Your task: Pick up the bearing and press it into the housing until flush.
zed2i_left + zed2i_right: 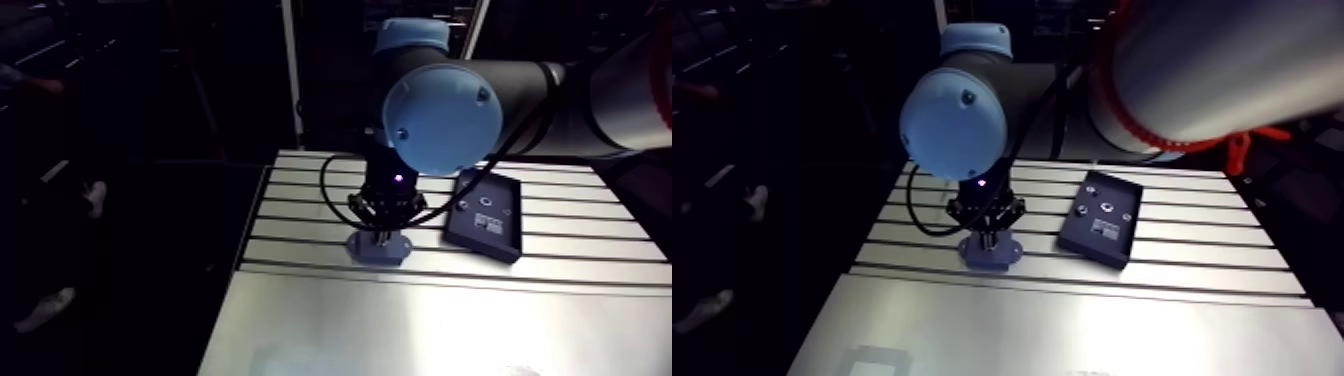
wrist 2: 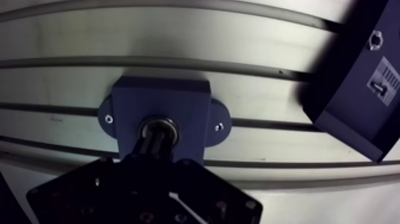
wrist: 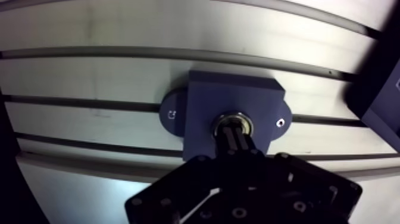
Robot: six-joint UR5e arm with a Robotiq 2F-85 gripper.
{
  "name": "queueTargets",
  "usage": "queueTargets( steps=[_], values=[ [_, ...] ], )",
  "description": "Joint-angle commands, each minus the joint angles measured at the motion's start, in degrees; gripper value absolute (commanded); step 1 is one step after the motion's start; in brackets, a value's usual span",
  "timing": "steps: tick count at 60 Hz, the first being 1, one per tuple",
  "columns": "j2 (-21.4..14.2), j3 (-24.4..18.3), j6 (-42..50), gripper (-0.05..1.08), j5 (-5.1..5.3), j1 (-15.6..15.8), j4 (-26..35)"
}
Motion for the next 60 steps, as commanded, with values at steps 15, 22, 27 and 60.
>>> queueTargets(
  steps=[15,22,27,60],
  values=[
    [0.3,0.1,-0.1,1.08,-0.01,0.0,-0.6],
    [0.3,0.1,-0.2,1.08,-0.01,0.0,-1.2],
    [0.3,0.2,-0.2,1.08,0.06,0.0,-1.4],
    [0.8,0.3,-0.2,1.08,0.08,-0.1,-1.5]
  ],
)
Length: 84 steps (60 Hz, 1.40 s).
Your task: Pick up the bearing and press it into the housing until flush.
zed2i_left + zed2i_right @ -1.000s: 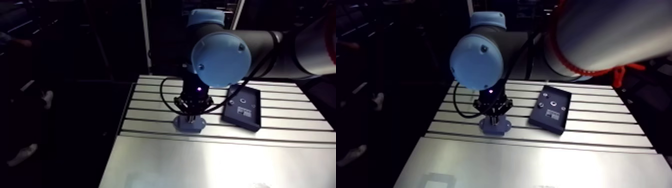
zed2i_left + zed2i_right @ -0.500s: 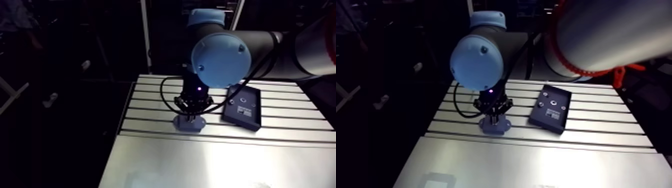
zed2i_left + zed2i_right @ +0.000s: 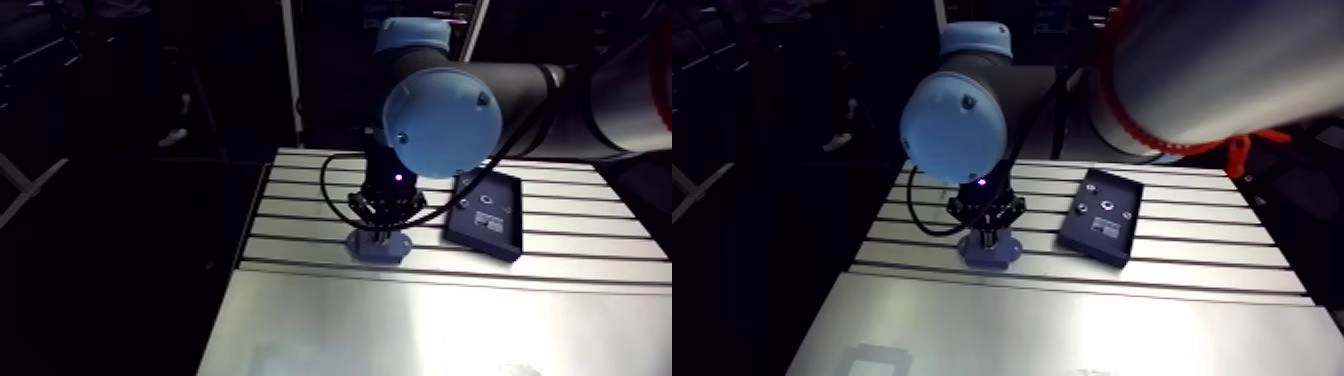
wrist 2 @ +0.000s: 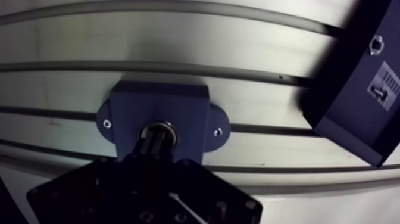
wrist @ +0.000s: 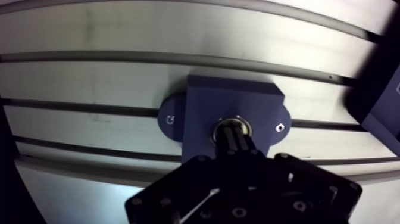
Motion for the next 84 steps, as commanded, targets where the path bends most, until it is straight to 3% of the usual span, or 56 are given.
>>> queueTargets(
  steps=[1,17,54,56,57,58,59,60,61,62,71,75,77,84],
  values=[
    [0.4,0.0,0.0,1.08,0.0,-0.1,0.0],
    [0.3,0.1,0.0,1.08,0.07,-0.1,0.0],
    [-5.3,-3.4,0.1,1.06,0.09,0.1,6.1],
    [-5.4,-3.7,0.1,1.03,0.01,0.1,6.8],
    [-5.4,-4.2,0.1,0.87,-0.15,0.1,8.1],
    [-5.4,-4.8,0.0,0.55,-0.17,0.1,10.1],
    [-5.4,-4.8,0.0,0.55,-0.17,0.1,10.1],
    [-5.4,-5.6,-0.1,0.14,-0.18,0.2,12.7],
    [-5.4,-5.6,-0.1,0.14,-0.18,0.2,12.7],
    [-5.4,-6.5,-0.2,0.03,-0.18,0.2,15.4],
    [-6.5,-10.5,-2.1,0.0,0.25,0.0,20.6],
    [-7.2,-13.2,-2.6,0.0,-0.22,-0.3,23.3],
    [-7.6,-17.8,-2.8,0.0,-0.42,-1.0,28.9],
    [-7.6,-24.4,-3.5,0.0,-0.62,-2.5,35.9]
  ],
)
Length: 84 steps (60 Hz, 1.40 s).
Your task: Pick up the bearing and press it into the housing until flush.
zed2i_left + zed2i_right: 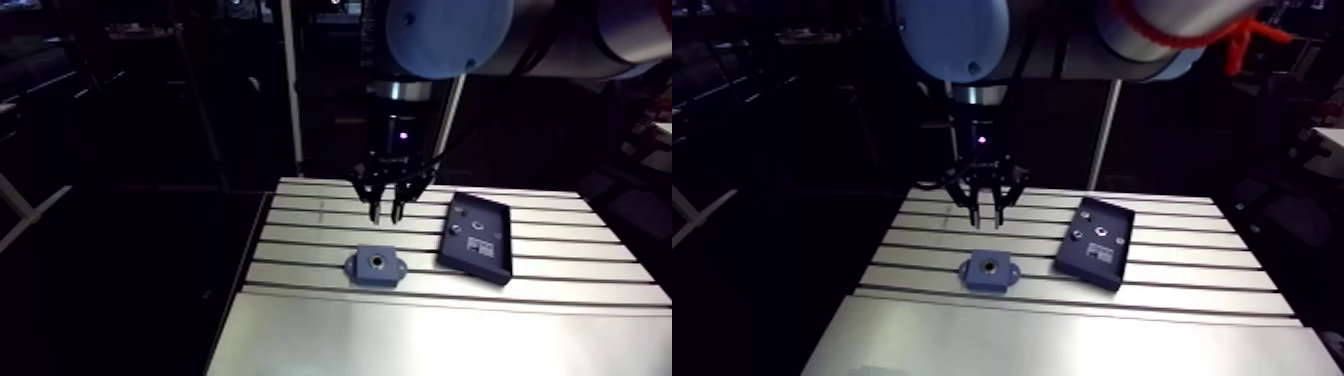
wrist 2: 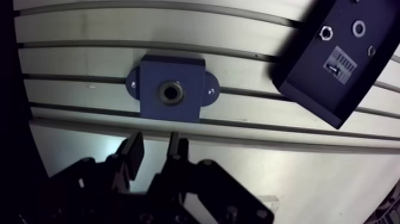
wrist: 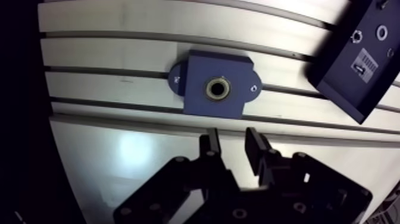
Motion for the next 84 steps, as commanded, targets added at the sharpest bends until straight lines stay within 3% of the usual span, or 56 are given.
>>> queueTargets(
  steps=[1,6,11,15,31,59,67,74,84],
  values=[
    [-1.4,-15.6,-2.4,0.0,-0.62,-2.8,17.2],
    [-1.4,-19.0,-3.4,0.0,-1.43,-3.5,18.5],
    [-1.5,-22.6,-3.9,0.0,-3.33,-4.6,18.8],
    [-1.5,-24.5,-3.9,0.0,-4.25,-4.8,19.5],
    [-0.7,-26.5,-4.4,0.0,-4.42,-5.5,20.4],
    [-0.3,-26.8,-4.7,0.0,-3.39,-6.5,17.5],
    [0.0,-26.9,-4.7,0.0,-2.13,-6.8,17.4],
    [0.4,-26.5,-4.7,0.0,0.33,-6.9,17.5],
    [0.0,-25.7,-4.6,0.0,0.42,-6.7,17.5]
  ],
)
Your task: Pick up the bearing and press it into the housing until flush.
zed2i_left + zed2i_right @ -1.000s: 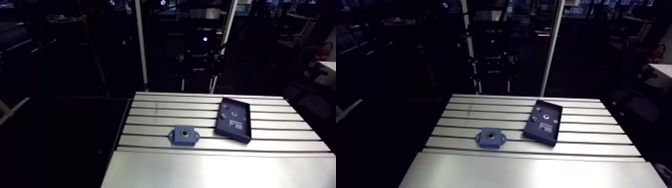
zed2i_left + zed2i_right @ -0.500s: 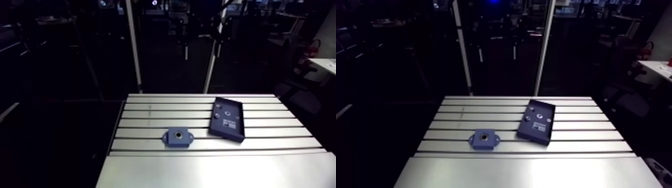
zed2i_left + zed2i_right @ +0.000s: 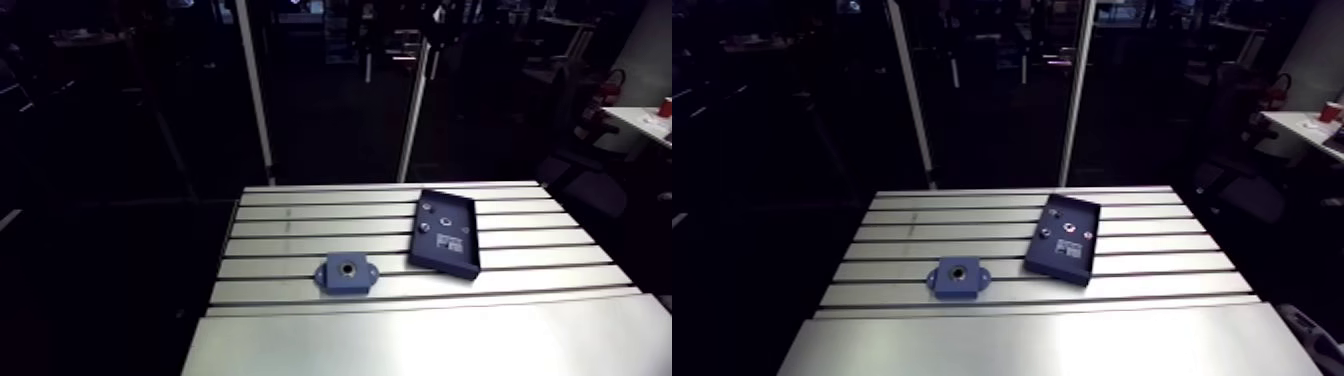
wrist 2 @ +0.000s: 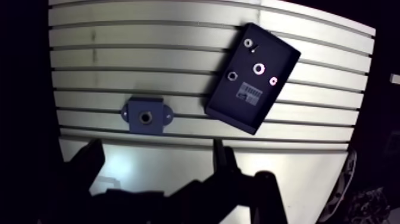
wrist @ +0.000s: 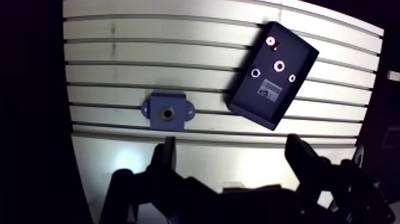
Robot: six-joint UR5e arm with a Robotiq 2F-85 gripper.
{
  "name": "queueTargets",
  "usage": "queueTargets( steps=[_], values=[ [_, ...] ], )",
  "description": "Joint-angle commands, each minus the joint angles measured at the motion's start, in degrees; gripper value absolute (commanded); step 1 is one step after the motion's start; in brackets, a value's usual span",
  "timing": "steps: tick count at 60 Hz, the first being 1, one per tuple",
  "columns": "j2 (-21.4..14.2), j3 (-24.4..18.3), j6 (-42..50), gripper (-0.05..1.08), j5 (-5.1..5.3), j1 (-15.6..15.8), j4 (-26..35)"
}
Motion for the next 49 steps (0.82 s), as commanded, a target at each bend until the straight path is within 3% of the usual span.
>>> queueTargets(
  steps=[1,49],
  values=[
    [-0.3,0.8,0.1,0.0,1.09,0.1,-0.1],
    [0.2,1.1,0.3,0.0,0.21,0.2,-0.2]
  ],
)
